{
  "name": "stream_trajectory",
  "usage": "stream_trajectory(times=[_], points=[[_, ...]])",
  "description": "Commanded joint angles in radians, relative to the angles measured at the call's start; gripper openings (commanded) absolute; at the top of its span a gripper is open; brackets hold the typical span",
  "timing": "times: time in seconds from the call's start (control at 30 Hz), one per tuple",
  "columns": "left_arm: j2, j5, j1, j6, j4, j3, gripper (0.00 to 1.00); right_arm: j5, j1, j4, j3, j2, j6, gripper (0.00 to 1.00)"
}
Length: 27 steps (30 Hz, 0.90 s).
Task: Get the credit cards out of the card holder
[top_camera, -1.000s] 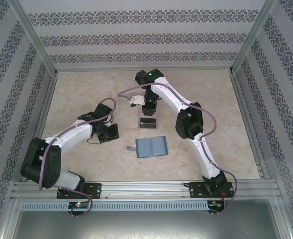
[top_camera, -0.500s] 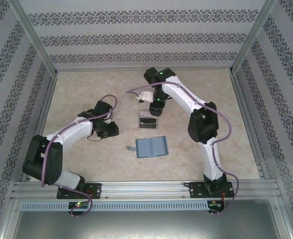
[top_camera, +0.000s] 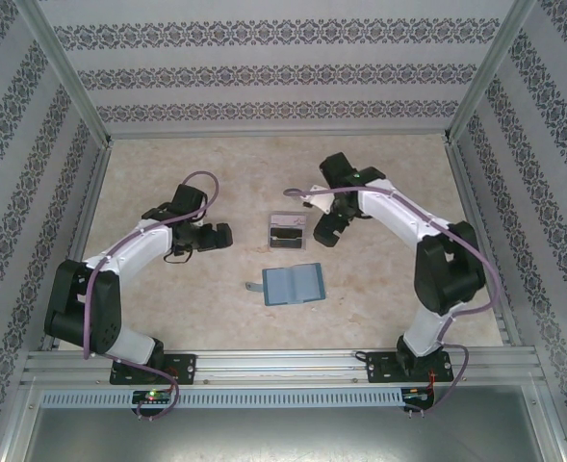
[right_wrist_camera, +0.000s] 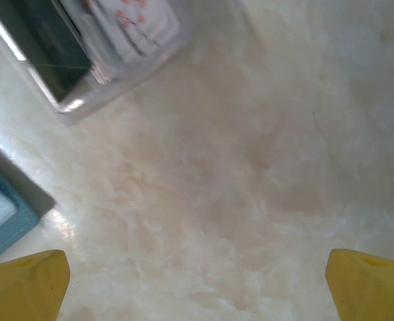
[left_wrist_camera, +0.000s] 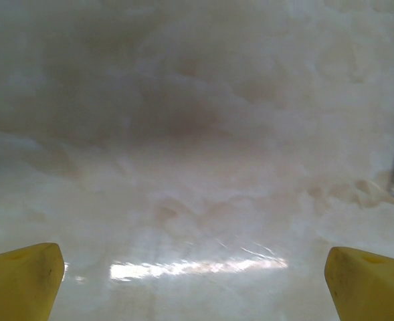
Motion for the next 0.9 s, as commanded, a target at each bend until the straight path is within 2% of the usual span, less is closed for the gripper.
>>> stream_trajectory(times=[0.0,0.3,0.4,0.5,0.6,0.67,0.8,0.87], points=[[-0.034,-0.109,0.040,0.074,0.057,-0.003,1.00,0.018,-0.038,0.203,-0.103,-0.095,0.106,0.98],[-0.119,-0.437,0.100,0.152,0.213,-0.100,1.00,0.048,-0.213,0.619,-0.418,-0.260,0.376,0.98],[-0.145,-0.495,0.143,0.183,0.312,-0.160,1.00,0.060,-0.255,0.794,-0.543,-0.308,0.422,0.98],[-0.150,-0.484,0.196,0.210,0.422,-0.211,1.00,0.068,-0.295,0.953,-0.657,-0.339,0.463,0.98],[-0.134,-0.381,0.239,0.233,0.570,-0.269,1.00,0.073,-0.333,1.113,-0.757,-0.352,0.493,0.98],[-0.111,-0.364,0.241,0.261,0.713,-0.321,1.00,0.067,-0.355,1.231,-0.816,-0.344,0.518,0.98],[-0.049,-0.343,0.242,0.322,1.059,-0.440,1.00,0.060,-0.365,1.341,-0.864,-0.360,0.521,0.98],[-0.037,-0.310,0.244,0.344,1.126,-0.451,1.00,0.038,-0.375,1.379,-0.873,-0.354,0.532,0.98]])
